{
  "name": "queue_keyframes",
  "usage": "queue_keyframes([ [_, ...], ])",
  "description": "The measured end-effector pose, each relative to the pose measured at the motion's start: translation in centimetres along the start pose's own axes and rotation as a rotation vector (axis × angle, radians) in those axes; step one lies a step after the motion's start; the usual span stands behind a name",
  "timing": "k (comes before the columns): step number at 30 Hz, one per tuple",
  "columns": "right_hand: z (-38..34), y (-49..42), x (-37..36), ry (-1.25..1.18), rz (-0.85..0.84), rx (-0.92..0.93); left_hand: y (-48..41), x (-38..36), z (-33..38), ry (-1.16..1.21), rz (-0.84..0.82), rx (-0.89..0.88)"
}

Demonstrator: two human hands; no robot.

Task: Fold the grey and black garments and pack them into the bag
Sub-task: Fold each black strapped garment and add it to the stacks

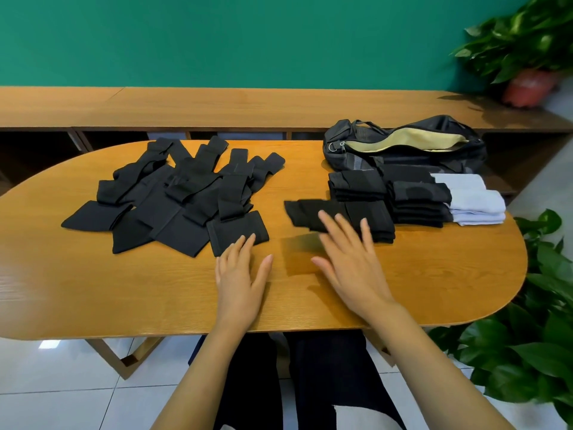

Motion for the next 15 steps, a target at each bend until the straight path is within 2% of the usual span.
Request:
queue_keyframes([
  [5,7.2,0.3,0.5,0.049,-0.014,-0.192,0.0,-0.2,0.2,-0.02,-0.026,-0.009],
  [10,9.9,0.8,-0.4,0.056,-0.085,-0.192,0.1,-0.3,0.3,-0.036,-0.038,-0.021],
  [15,10.6,1.0,-1.0,-0.038,-0.1,-0.184,0.2,-0.2,0.6,-0.024,-0.044,-0.02],
])
Point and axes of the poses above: each hand's wrist, its own y-axis away from the middle knuckle, its own x-axis out of the back of the hand, z = x × y, the point moved 9 cm from there along -y, towards the middle knuckle, and after that the axes turned 4 degrees about x, right-handed, at the moved point
